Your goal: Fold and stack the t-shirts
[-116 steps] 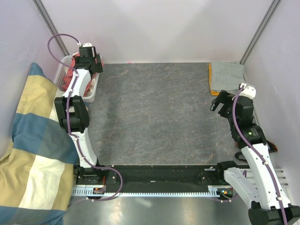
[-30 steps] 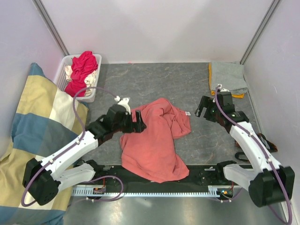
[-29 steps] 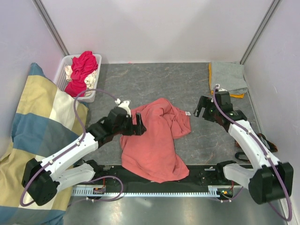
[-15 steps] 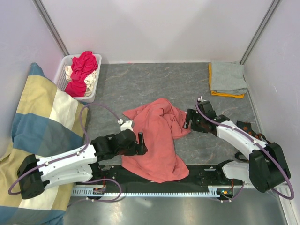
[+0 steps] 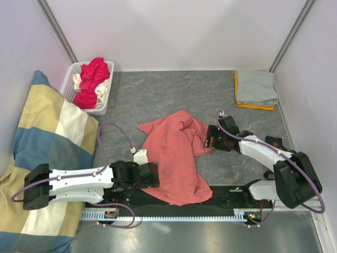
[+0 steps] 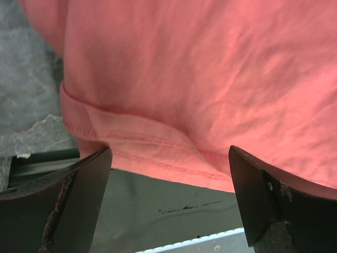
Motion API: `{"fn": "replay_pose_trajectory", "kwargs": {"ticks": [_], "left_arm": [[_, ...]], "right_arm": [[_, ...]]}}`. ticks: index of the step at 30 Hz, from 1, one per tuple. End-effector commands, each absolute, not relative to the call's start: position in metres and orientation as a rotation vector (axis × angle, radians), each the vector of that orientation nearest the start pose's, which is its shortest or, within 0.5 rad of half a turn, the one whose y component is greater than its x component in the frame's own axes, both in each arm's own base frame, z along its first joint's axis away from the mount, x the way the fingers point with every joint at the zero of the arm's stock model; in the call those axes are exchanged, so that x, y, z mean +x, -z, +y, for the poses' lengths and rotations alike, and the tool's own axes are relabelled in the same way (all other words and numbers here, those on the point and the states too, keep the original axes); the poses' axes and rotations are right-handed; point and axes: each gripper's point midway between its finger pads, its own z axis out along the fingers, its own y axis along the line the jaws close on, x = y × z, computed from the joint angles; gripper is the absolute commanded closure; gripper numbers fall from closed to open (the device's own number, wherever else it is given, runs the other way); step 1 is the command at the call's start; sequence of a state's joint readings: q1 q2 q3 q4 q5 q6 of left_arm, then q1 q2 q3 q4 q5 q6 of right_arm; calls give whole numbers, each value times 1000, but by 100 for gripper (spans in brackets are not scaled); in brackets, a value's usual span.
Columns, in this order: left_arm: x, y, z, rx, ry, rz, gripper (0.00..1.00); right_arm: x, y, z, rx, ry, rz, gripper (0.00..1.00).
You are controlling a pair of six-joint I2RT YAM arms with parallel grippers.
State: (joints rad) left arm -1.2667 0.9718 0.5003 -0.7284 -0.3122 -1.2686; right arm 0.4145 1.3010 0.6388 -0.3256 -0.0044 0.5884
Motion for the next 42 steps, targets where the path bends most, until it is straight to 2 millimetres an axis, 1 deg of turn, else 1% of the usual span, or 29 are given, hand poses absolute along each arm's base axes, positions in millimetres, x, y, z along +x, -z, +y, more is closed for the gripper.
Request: {"fn": "replay_pose_trajectory", "kwargs": {"ticks": [1,3,7,12,14,15,16,17,18,19,20,21,24,25,26,27,28,29,30,31,32,33,34,36,37,38,39,40,42], "left_arm": [[72,-20,-170,-219,243,2708,0],[72,-16,-168,-228,223,2710,0],[76,-13,-166,-243,201,2689,1],[84,-13,-166,-267,166,2651,1],[84,-12,-168,-266,152,2652,13],[85,-11,-169,-257,146,2654,23],[85,-11,-170,-252,138,2652,37],[85,-9,-170,-242,119,2656,60],[86,-9,-171,-229,113,2658,90],[86,-10,-175,-216,116,2658,98],[86,-10,-177,-200,114,2659,98],[86,-9,-178,-166,101,2662,98],[86,-24,-200,-21,137,2630,98],[89,-39,-218,11,188,2608,98],[87,-46,-228,54,212,2601,98],[90,-64,-244,93,260,2581,98],[92,-74,-252,110,285,2567,98],[95,-85,-260,123,317,2545,98],[100,-107,-272,141,371,2507,98],[107,-123,-271,129,384,2461,98],[113,-135,-269,140,385,2430,98],[120,-155,-271,118,409,2395,98],[132,-167,-257,80,374,2366,98],[148,-185,-244,56,354,2326,98],[164,-192,-228,-11,327,2301,98],[173,-202,-215,-25,325,2271,98],[182,-207,-202,-60,309,2253,98],[200,-213,-180,-146,263,2227,98],[217,-234,-152,-185,218,2153,98]], "right_arm": [[263,-27,154,179,-432,2602,19],[265,-21,158,167,-432,2609,22],[271,-17,164,144,-445,2617,38],[274,-17,170,117,-465,2618,46],[274,-20,172,110,-475,2612,52],[274,-20,171,109,-472,2612,56],[274,-21,172,107,-477,2611,59],[274,-21,172,105,-476,2611,62],[273,-22,172,103,-476,2611,69],[273,-22,171,105,-477,2611,70],[272,-22,172,105,-478,2611,71],[272,-23,171,100,-480,2610,78],[273,-32,172,94,-487,2594,97],[272,-35,170,94,-481,2594,99],[273,-43,170,88,-485,2573,100],[279,-53,170,86,-478,2548,100],[277,-59,167,86,-459,2550,100],[280,-73,165,88,-461,2514,100],[288,-90,164,92,-445,2470,100],[286,-98,158,99,-410,2465,100],[289,-115,153,106,-400,2417,100],[296,-133,148,127,-370,2368,100],[293,-140,142,133,-340,2364,100],[296,-170,137,135,-328,2297,100],[292,-177,130,147,-298,2290,100],[293,-187,128,151,-291,2270,100],[290,-189,123,158,-270,2275,100],[290,-199,118,176,-257,2246,100],[287,-208,111,202,-238,2221,100]]}}
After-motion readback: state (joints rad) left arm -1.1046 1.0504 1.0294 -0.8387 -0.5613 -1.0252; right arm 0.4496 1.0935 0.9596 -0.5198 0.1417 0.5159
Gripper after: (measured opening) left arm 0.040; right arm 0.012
